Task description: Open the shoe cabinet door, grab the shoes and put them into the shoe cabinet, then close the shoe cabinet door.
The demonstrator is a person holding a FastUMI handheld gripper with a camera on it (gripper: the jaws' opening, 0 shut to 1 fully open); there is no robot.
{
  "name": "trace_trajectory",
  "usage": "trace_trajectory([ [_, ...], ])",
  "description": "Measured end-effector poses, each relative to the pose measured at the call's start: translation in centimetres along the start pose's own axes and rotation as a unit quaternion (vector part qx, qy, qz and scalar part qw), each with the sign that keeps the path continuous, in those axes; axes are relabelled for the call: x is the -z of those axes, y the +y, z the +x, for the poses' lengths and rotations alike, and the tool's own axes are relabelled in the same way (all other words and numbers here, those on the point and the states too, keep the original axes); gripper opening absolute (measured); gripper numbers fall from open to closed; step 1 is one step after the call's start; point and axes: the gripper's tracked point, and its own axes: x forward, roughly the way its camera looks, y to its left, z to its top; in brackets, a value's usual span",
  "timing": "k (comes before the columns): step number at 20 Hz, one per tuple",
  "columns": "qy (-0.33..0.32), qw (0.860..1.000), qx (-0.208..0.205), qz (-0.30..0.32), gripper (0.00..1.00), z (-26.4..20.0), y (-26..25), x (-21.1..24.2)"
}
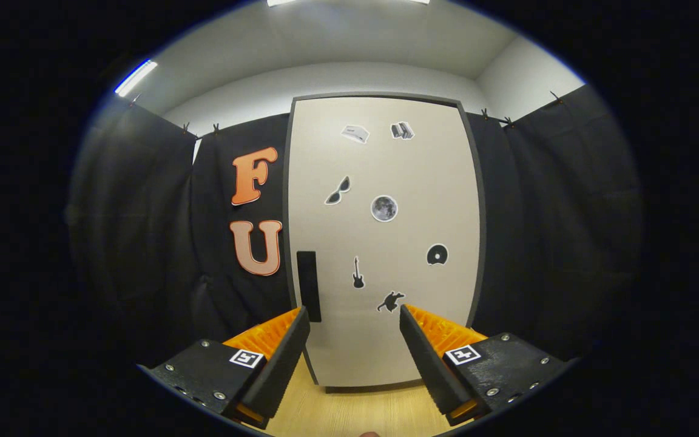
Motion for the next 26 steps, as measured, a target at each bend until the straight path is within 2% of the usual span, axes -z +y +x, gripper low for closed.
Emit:
trace_trajectory([
  [9, -0.012, 1.000, 0.002, 0.007, 0.93, -9.7, -3.5, -1.7],
  [17, -0.020, 1.000, 0.009, 0.004, 0.93, -12.8, -4.4, -2.0],
  [26, -0.020, 1.000, 0.014, 0.002, 0.93, -12.8, -4.0, -1.8],
])
